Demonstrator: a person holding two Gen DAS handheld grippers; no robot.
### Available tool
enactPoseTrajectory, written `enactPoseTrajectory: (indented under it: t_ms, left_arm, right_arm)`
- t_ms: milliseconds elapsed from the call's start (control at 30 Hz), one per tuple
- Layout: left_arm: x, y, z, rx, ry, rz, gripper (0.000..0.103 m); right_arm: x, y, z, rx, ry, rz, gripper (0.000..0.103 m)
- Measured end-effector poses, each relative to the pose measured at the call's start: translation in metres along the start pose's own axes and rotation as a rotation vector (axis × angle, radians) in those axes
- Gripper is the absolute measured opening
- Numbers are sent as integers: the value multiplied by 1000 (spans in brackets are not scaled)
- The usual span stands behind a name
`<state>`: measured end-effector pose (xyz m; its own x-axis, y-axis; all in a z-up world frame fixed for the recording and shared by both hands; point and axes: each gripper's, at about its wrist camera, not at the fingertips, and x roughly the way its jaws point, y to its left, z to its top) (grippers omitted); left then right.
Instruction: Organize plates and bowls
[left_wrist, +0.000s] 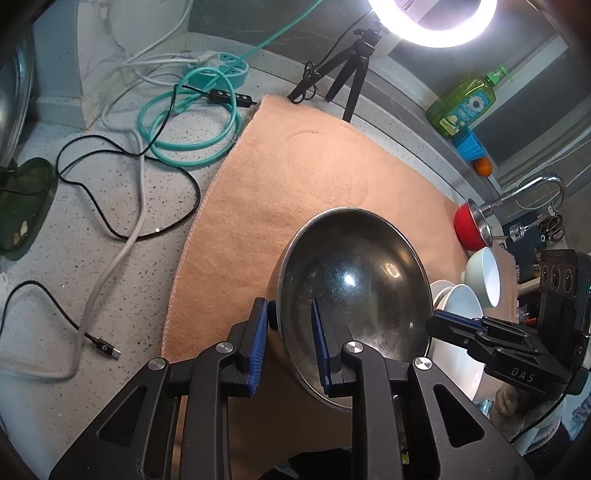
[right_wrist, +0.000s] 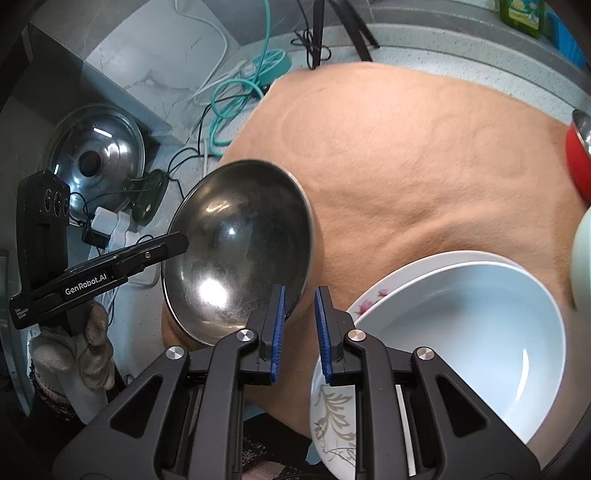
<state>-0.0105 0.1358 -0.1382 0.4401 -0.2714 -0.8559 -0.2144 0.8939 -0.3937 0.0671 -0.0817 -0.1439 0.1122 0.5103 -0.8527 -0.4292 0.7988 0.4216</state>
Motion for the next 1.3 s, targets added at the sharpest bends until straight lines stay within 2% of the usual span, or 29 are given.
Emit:
enactPoseTrajectory:
  t_ms: [100,167,233,433,600,700,800,967,1000,1033,1067,1100,1300]
  left_arm:
    - [-6,-2,3,8,-17,5,20]
    - [-11,-4,4,14,-37,9,21]
    - [-18,-7,7,19,-62,13,20]
    - [-26,-24,16,58,-105,5,21]
    - [-18,-48,21,114,-99,-16,24]
    - [-9,-66,23,145,-87,-37,24]
    - [1,-87,25,179,-72,-61,26]
    - [16,-127,31,231,-64,-100,30]
    - [20,-135,32,240,-62,-109,30]
    - [23,-142,34,249,-60,-115,30]
    - [26,-149,35,258,-59,-121,30]
    - [30,-156,37,267,-58,-127,30]
    - [54,-204,49,315,-43,-163,30]
  right_arm:
    - [-10,-3,0,-1,-28,-11,21]
    - [-18,-5,-1,0,-53,-16,30]
    - [-29,-9,-3,-1,-86,-23,34]
    - [-58,-23,-10,8,-166,-49,36]
    - [-90,-58,-19,89,-237,-88,41]
    - [-108,-83,-26,154,-280,-102,48]
    - [-131,-115,-36,225,-345,-130,49]
    - [-165,-152,-47,266,-431,-225,50]
    - [-172,-159,-49,271,-447,-235,52]
    - [-179,-167,-50,278,-461,-238,62]
    - [-183,-173,-50,281,-468,-236,70]
    - [-189,-181,-49,285,-478,-241,72]
    - [-204,-220,-34,309,-453,-299,72]
